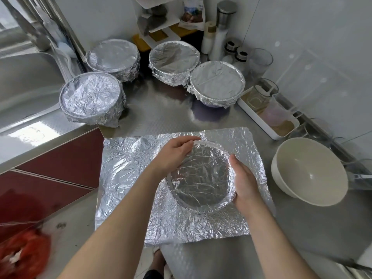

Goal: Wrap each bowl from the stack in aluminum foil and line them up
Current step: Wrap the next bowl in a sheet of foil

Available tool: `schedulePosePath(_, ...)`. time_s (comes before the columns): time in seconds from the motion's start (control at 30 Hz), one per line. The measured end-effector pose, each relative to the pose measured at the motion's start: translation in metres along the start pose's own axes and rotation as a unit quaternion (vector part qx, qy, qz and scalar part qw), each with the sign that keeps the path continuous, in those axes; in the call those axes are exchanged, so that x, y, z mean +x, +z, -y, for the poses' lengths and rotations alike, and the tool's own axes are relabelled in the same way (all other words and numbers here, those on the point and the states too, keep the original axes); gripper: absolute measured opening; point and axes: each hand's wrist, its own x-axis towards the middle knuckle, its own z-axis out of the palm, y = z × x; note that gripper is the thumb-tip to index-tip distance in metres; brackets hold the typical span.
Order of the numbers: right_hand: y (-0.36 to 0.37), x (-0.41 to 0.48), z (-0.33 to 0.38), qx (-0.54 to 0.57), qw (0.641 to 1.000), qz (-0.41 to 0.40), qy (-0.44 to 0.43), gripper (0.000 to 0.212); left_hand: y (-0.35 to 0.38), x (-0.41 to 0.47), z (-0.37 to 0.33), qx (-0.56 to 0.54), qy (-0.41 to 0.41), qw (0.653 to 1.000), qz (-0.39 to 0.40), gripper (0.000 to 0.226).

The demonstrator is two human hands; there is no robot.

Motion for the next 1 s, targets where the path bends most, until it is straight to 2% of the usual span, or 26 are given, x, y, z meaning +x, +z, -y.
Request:
schedulePosePath(0.1,-0.002,0.0,0.002,0.044,0.997,0.039,0.048,0.047,-0.003,-0.004,0.004,0.021,0.03,0.998,-0.043,0.025)
schedulePosePath(0.17,-0.007,0.005,0.01,0.025,0.996,0.062,0.062,0.045,-0.009,-0.015,0.011,0.025,0.054,0.992,-0.112,0.027)
schedulePosePath(0.23,-0.009,0.012,0.018,0.015,0.996,0.058,0.072,0.055,-0.01,-0.036,0.021,-0.015,0.044,0.981,-0.19,0.03)
schedulePosePath(0.3,-0.008,0.019,0.024,0.007,0.994,0.061,0.086,0.065,0.001,-0.06,0.03,-0.072,0.015,0.972,-0.222,0.037)
schedulePosePath(0.4,-0.003,0.022,0.025,-0.009,0.991,0.083,0.109,0.064,0.033,-0.083,0.033,-0.096,-0.013,0.969,-0.229,0.043)
schedulePosePath(0.47,0.001,0.02,0.023,-0.024,0.991,0.074,0.113,0.063,0.046,-0.082,0.031,-0.17,-0.021,0.952,-0.255,0.041)
schedulePosePath(0.57,0.001,0.016,0.014,-0.022,0.993,0.034,0.11,0.084,0.047,-0.07,0.035,-0.208,-0.038,0.939,-0.27,0.038)
schedulePosePath(0.63,-0.001,0.012,0.004,-0.01,0.995,0.0,0.103,0.095,0.042,-0.067,0.036,-0.199,-0.044,0.948,-0.246,0.048)
schedulePosePath(0.77,0.0,-0.01,-0.013,0.015,0.992,-0.077,0.102,0.105,0.031,-0.066,0.027,-0.138,-0.042,0.971,-0.189,0.042)
schedulePosePath(0.83,0.001,-0.025,-0.02,0.03,0.987,-0.106,0.116,0.09,0.024,-0.063,0.025,-0.138,-0.058,0.977,-0.15,0.037)
schedulePosePath(0.9,-0.002,-0.033,-0.026,0.048,0.985,-0.112,0.124,0.055,0.016,-0.06,0.023,-0.119,-0.081,0.983,-0.116,0.033)
schedulePosePath(0.93,-0.005,-0.034,-0.027,0.057,0.986,-0.092,0.123,0.044,0.013,-0.06,0.022,-0.119,-0.09,0.983,-0.109,0.031)
schedulePosePath(1.0,-0.01,-0.032,-0.023,0.061,0.993,-0.046,0.095,0.04,0.008,-0.064,0.02,-0.107,-0.08,0.985,-0.113,0.026)
